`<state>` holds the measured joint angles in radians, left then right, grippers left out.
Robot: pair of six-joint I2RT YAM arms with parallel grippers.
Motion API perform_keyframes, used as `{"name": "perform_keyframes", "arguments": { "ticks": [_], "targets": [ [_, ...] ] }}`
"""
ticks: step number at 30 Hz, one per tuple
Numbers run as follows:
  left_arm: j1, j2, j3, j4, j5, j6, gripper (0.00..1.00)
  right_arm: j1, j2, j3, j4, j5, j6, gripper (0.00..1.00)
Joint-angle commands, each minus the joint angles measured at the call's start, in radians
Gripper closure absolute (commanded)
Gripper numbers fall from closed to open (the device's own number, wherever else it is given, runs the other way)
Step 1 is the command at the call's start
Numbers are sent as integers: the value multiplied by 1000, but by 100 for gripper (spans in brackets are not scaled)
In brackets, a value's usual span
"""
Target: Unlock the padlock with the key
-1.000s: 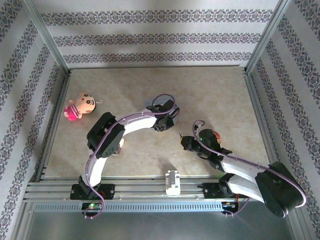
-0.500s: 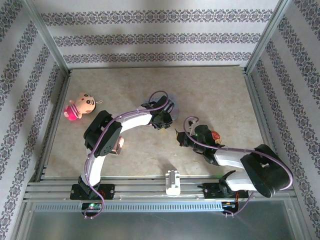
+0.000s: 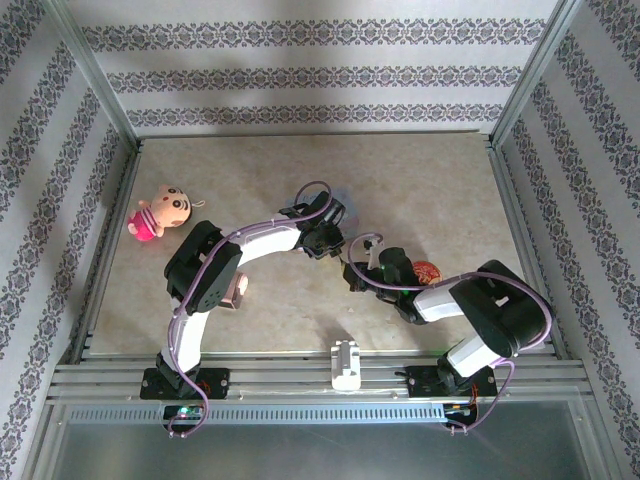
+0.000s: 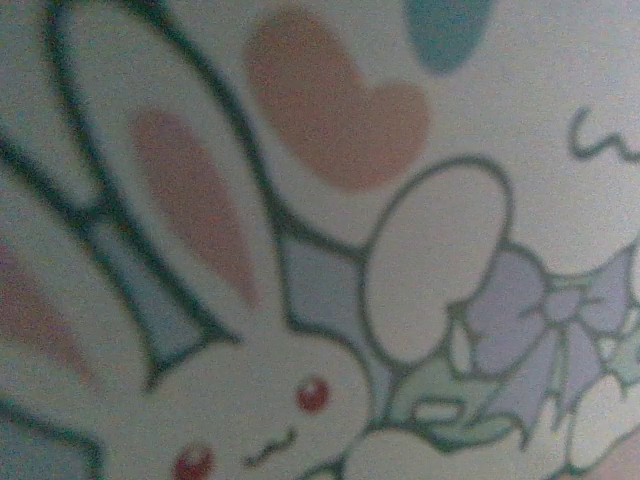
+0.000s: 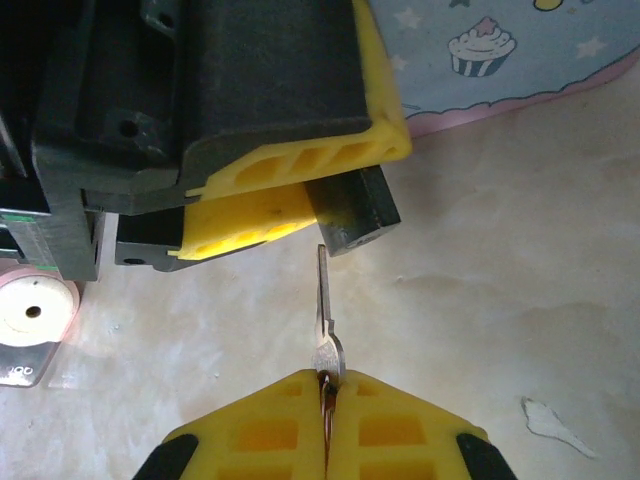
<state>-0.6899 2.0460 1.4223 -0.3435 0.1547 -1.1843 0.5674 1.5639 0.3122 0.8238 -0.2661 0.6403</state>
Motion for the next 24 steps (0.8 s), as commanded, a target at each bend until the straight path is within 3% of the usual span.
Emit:
{"name": "perform_keyframes", "arguments": {
  "ticks": [1, 24],
  "targets": [
    [22, -26, -20, 22, 26, -48, 90, 9, 18, 9, 49, 20, -36, 100],
    [32, -33, -57, 83, 74, -96, 90, 16, 45, -13, 66, 82, -45, 100]
  ]
}}
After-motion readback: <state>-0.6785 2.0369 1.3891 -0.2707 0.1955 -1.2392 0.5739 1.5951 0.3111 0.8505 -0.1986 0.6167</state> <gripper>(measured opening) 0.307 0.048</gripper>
